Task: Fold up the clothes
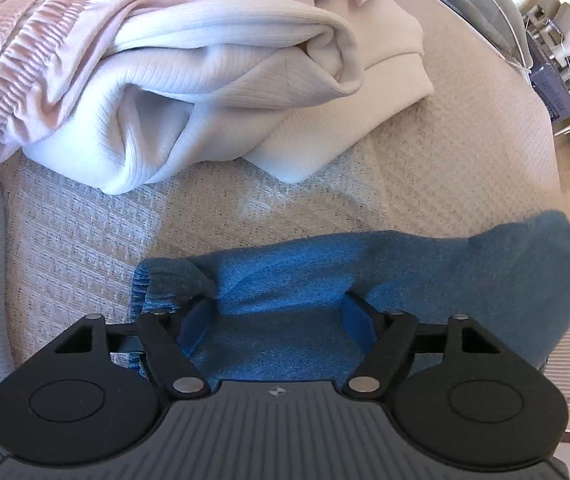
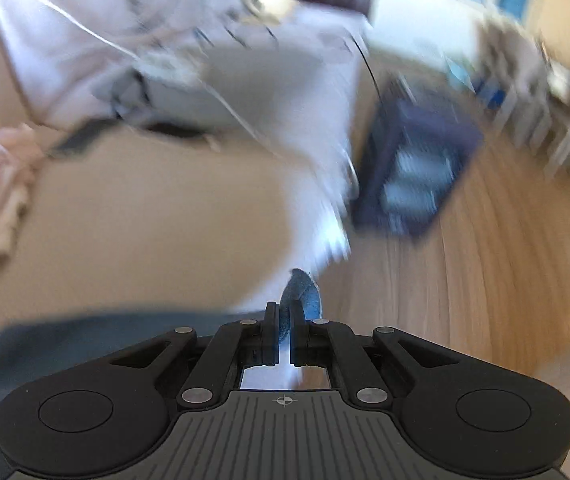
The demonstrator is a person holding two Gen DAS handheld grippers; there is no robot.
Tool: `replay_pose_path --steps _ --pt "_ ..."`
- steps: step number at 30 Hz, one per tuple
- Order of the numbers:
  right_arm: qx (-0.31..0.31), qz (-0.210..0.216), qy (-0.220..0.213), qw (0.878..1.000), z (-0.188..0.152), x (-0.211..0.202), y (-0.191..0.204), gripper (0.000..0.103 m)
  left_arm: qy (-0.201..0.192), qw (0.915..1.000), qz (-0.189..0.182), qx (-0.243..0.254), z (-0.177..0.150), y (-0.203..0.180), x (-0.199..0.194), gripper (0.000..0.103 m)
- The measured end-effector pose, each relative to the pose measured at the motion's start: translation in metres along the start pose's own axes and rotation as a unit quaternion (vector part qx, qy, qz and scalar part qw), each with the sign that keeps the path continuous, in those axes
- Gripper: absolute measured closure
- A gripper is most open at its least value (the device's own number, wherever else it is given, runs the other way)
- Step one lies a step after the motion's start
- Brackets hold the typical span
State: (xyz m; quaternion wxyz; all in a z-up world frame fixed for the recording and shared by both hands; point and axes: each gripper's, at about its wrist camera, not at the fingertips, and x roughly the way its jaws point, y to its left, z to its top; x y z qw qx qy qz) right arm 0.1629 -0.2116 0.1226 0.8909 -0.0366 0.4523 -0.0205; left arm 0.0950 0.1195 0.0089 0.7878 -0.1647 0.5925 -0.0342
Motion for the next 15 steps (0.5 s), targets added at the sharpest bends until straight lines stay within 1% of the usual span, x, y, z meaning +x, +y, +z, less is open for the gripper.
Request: replay_pose_path --steps 3,6,9,10,12,15 --pt "0.033 0.005 0.054 0.998 -0.037 0.03 -0.01 0.096 0.002 1.0 0.003 0.001 -0.001 -0.002 -0.001 0.029" --pt "0.04 -0.011 0.082 0.996 -0.06 0.045 -0.012 0.093 0.004 1.0 0.001 0.0 -0.002 -0.002 -0.003 0.029" --pt "0.045 -0.006 0.084 0.995 -0.068 0.037 -0.017 0.093 0.004 1.0 0.001 0.001 -0.003 -0.003 -0.005 0.028" --pt "0.05 0.002 0.079 0.996 -0.069 0.032 -0.019 0.092 0.005 1.0 0.001 0.002 -0.004 -0.004 -0.005 0.027" --pt "0.054 0.019 0.071 0.996 -0.07 0.021 -0.017 0.091 0.007 1.0 0.0 0.003 -0.005 -0.006 -0.005 0.021" --pt "0.052 0.047 0.06 0.996 -0.072 0.008 -0.001 0.087 0.01 0.9999 0.002 0.006 -0.005 -0.009 -0.005 0.017"
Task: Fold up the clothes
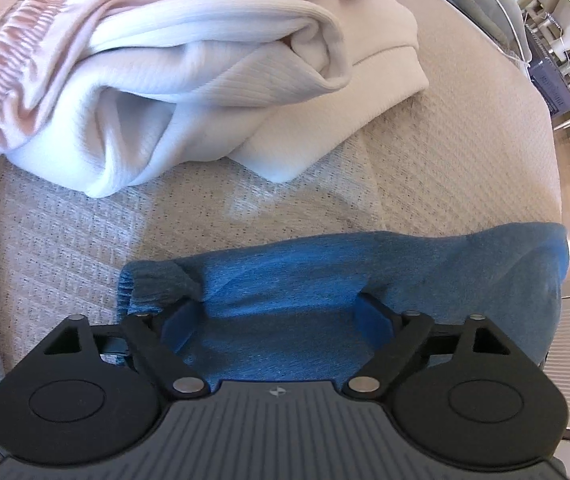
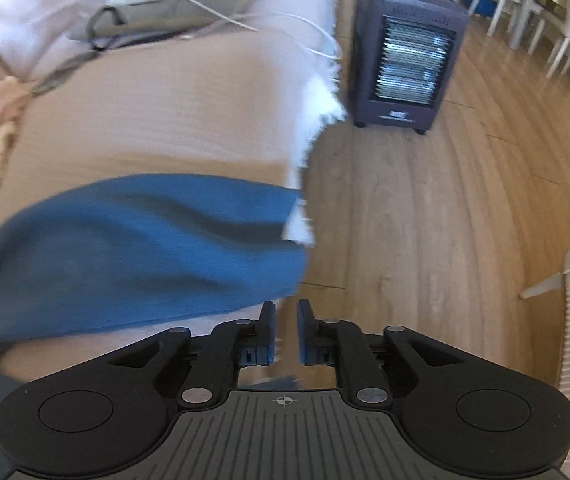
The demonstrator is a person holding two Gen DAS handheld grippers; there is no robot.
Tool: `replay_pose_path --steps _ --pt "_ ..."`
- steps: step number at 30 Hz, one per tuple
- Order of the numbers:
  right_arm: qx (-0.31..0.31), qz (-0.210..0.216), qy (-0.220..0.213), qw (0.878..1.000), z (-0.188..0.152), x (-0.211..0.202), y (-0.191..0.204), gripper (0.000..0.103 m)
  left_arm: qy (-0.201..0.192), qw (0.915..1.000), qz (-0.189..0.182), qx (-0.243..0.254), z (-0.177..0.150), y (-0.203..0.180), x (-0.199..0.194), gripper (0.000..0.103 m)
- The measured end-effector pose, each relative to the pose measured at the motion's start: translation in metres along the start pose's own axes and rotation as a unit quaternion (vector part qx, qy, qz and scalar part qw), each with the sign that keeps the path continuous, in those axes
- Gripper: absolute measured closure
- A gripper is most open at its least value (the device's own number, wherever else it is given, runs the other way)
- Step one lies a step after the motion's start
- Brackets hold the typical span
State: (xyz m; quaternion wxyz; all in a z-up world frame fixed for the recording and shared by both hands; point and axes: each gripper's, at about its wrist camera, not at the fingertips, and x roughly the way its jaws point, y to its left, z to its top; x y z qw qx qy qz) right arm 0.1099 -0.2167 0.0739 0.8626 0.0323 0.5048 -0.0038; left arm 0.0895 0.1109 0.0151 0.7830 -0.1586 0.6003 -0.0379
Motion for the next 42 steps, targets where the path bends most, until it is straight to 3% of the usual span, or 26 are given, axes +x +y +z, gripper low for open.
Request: replay_pose_path --steps 4,11,24,42 --pt "-0.021 0.045 -0.004 0.999 -0.008 -0.011 0.026 0.081 0.0 1.0 0.003 0.007 -0.003 -0.004 -0.002 0.014" --pt "-0.033 0.061 -0.006 0.998 -0.026 -0.022 0.049 0.079 0.005 0.9998 -0.005 0.017 -0.008 -0.008 -0.002 0.0" --pt "-0.018 0.07 -0.013 0.997 -0.05 -0.04 0.061 0.074 0.007 0.9995 0.003 0.031 -0.016 -0.012 -0.008 0.0" --pt "0.003 0.073 -0.003 0.997 -0.042 -0.025 0.046 0.07 0.018 0.9993 0.004 0.032 -0.026 -0.011 -0.024 0.0"
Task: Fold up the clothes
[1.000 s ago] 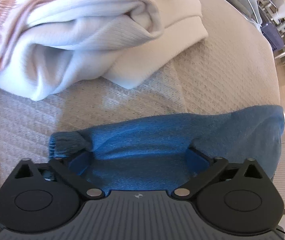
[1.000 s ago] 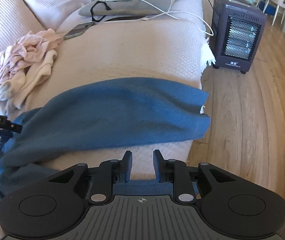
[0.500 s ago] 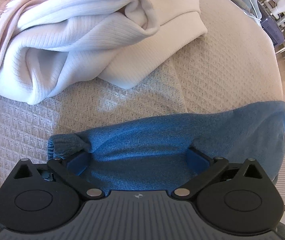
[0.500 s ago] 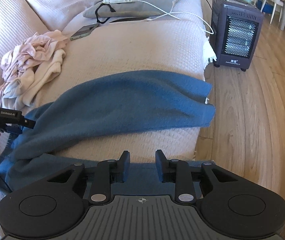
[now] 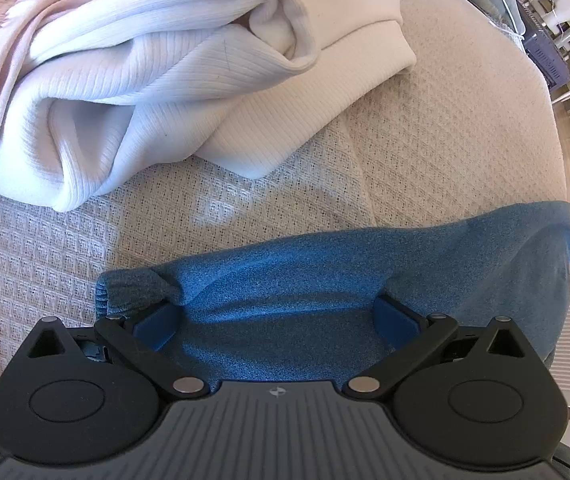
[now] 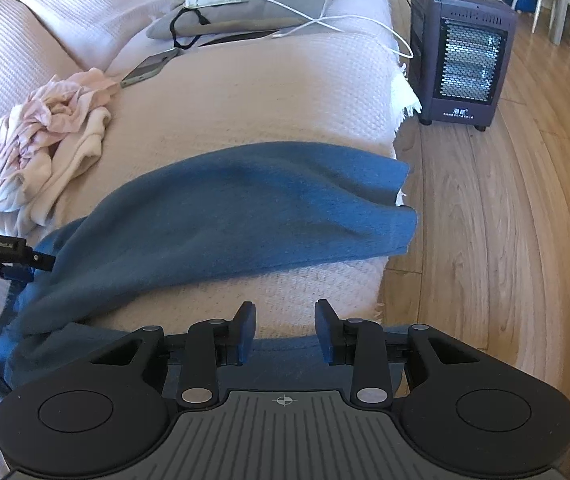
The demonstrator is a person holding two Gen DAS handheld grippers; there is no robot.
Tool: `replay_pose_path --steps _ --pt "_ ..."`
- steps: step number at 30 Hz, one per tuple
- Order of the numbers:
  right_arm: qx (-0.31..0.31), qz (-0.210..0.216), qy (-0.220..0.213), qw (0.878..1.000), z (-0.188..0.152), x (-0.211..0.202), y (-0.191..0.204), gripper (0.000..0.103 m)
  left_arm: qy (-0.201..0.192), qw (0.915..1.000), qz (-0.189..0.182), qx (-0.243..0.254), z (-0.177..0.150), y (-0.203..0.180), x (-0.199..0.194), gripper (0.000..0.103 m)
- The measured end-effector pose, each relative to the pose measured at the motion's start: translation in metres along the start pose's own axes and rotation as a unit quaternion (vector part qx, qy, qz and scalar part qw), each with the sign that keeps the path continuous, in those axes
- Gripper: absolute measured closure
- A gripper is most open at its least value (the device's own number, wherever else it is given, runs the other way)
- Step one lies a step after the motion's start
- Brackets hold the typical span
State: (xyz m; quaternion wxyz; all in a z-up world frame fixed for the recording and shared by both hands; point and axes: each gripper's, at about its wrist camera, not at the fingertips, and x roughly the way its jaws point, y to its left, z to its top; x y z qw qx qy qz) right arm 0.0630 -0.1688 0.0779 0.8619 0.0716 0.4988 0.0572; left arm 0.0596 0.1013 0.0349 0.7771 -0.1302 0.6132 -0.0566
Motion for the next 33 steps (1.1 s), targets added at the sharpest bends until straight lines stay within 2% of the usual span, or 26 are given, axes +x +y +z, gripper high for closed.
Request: replay_pose_path --steps 10,20,33 --pt "-0.012 -0.004 0.009 1.0 0.005 0.008 -0.005 0.07 0.008 1.0 0.002 -0.003 -0.005 0.001 -0.011 0.0" --pt "-0.008 -0.005 0.003 1.0 0.022 0.012 -0.021 0.07 0.012 0.9999 0.001 -0.004 -0.01 0.003 -0.021 0.0" --pt "-0.013 -0.002 -0.006 1.0 0.031 0.02 -0.02 0.07 0.009 1.0 0.001 -0.004 -0.017 0.005 -0.03 0.0"
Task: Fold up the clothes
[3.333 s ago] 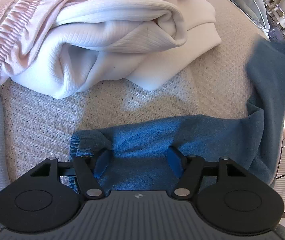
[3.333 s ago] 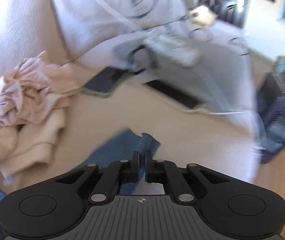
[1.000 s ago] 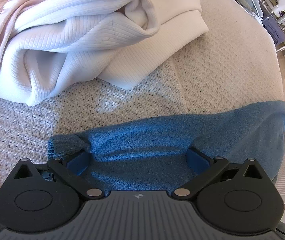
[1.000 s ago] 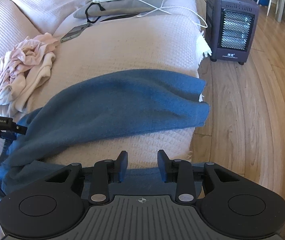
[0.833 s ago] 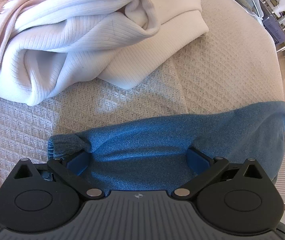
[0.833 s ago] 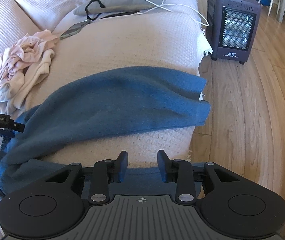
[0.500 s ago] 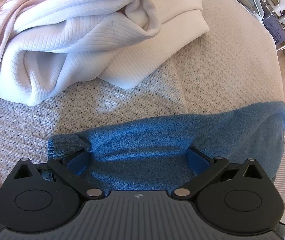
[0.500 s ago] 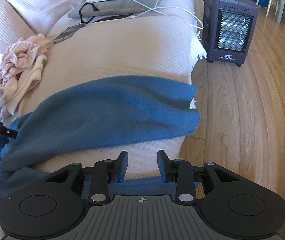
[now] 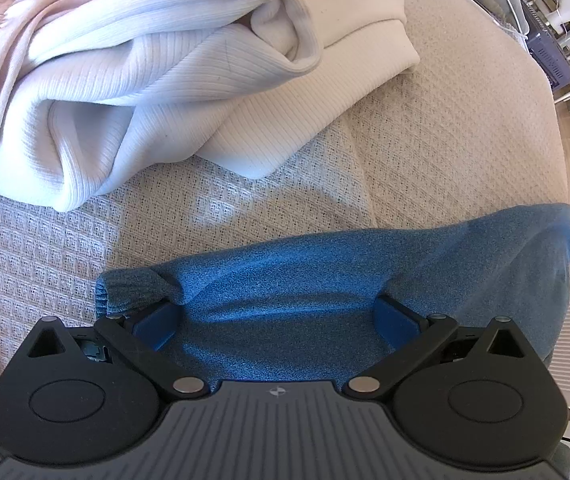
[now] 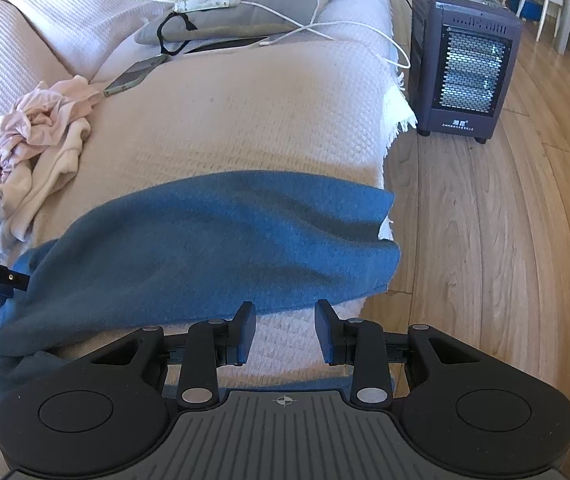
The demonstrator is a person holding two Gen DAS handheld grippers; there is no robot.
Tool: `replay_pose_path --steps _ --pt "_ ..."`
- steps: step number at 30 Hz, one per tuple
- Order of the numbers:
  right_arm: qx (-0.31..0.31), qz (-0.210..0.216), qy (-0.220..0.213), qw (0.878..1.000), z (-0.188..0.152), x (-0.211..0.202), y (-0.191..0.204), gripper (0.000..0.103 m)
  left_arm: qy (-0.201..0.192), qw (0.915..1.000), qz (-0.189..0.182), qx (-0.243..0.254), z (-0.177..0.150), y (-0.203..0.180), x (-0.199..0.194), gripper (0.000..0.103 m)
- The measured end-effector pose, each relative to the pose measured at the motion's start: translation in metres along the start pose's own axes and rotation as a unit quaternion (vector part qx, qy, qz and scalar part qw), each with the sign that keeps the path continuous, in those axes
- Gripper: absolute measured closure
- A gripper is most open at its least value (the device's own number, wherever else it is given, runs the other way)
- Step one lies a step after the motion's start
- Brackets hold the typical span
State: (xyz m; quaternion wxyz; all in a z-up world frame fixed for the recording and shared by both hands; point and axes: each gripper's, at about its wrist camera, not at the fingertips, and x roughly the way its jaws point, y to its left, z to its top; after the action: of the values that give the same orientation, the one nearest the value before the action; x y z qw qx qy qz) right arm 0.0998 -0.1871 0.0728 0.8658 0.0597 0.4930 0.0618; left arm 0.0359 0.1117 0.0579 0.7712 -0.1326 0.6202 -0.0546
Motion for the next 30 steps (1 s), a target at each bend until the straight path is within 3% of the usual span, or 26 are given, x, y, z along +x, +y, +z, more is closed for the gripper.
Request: replay_pose_path --steps 7,11,15,19,21,22,25,26,30 --pt "-0.009 -0.005 -0.002 1.0 0.009 0.002 -0.001 0.068 -0.008 1.0 0.003 -0.003 -0.003 -0.001 -0.009 0.0" --pt "-0.008 -0.003 -0.005 1.0 0.016 0.003 -0.004 0.067 -0.04 0.9988 0.008 0.026 -0.015 -0.005 -0.031 0.002" --pt "-0.02 -0.005 -0.003 1.0 0.022 0.005 -0.006 0.066 -0.043 0.9971 0.018 0.06 -0.019 -0.009 -0.043 0.002" --pt "-0.022 0.001 -0.003 1.0 0.031 0.008 -0.005 0.066 -0.04 0.9942 0.035 0.094 0.095 -0.145 0.021 0.001" --pt "-0.022 0.005 -0.004 1.0 0.033 0.007 -0.005 0.066 -0.044 0.9935 0.039 0.098 0.1 -0.153 0.018 0.0" --pt "-0.022 0.007 -0.004 1.0 0.033 0.006 -0.006 0.066 -0.047 0.9937 0.037 0.095 0.102 -0.154 0.014 0.0" --pt "-0.022 0.013 -0.003 1.0 0.032 0.002 -0.012 0.066 -0.058 0.9937 0.032 0.09 0.073 -0.041 -0.009 0.0" --pt "-0.023 0.014 -0.002 1.0 0.031 0.0 -0.016 0.065 -0.06 0.9936 0.03 0.091 0.085 -0.033 -0.02 0.0" --pt "-0.024 0.008 -0.008 1.0 0.031 -0.005 -0.028 0.065 -0.056 0.9937 0.026 0.094 0.077 -0.042 -0.021 0.0"
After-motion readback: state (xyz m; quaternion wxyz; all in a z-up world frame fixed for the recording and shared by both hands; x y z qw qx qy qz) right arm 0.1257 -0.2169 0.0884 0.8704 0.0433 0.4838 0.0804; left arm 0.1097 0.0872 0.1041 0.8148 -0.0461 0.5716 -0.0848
